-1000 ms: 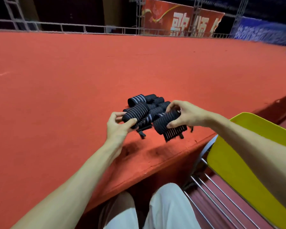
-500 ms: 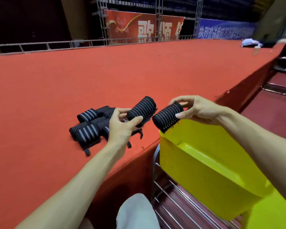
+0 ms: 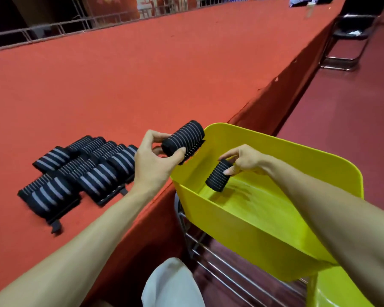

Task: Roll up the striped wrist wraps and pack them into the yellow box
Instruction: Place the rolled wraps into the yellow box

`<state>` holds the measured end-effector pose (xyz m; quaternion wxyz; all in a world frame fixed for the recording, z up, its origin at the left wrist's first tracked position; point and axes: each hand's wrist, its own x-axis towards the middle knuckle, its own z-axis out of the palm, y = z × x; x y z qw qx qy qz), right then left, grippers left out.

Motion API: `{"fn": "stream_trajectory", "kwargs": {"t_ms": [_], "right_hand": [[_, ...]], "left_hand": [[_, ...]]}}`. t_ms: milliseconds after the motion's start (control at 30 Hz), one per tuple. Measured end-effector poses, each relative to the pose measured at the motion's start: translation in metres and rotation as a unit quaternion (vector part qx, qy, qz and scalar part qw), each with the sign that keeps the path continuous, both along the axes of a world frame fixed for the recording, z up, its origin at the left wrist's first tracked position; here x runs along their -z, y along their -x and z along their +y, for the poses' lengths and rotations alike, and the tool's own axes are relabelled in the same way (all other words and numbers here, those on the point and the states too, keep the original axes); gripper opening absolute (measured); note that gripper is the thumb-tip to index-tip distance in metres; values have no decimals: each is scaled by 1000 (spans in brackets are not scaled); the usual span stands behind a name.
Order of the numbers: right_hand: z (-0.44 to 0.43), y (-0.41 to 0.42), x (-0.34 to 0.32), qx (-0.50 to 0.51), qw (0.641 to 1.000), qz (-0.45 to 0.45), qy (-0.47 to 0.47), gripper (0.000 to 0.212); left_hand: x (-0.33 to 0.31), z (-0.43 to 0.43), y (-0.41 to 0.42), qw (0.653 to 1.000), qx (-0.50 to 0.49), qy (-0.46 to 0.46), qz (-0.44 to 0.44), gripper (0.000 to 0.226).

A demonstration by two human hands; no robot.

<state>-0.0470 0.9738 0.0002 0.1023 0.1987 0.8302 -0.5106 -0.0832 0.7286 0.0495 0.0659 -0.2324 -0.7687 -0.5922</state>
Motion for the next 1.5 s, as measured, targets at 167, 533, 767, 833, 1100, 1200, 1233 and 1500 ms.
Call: {"fn": "stream_trajectory", "kwargs": {"t_ms": [167,533,767,833,1100,1200,1233,1500], "right_hand": [[3,29,39,3,992,-51,-119,56],[-10,39,72,23,964,-57,-260,49],[-5,30,36,-18,931,-24,-363,18],[-5,23,10,-34,961,40,-271,18],[-40,-32,-66,-68,922,202,324,46],[-38,-45,-68,-35,914,242,323,29],[-35,-49,-68,-29,916,244,318,29],[12,-61,-33,16,993,103,62,33]], "left_hand": [[18,9,11,1000,11,-4,17,31],[29,6,15,997,34,17,65,30],[21,3,6,996,24,57,60,31],[13,3,1,998,21,53,40,31],[-10,14,-26,998,59,6,-16,33],[-10,17,-32,997,81,0,-20,34],[-9,19,-34,996,91,8,-23,34],[2,19,-10,916,240,311,79,31]]}}
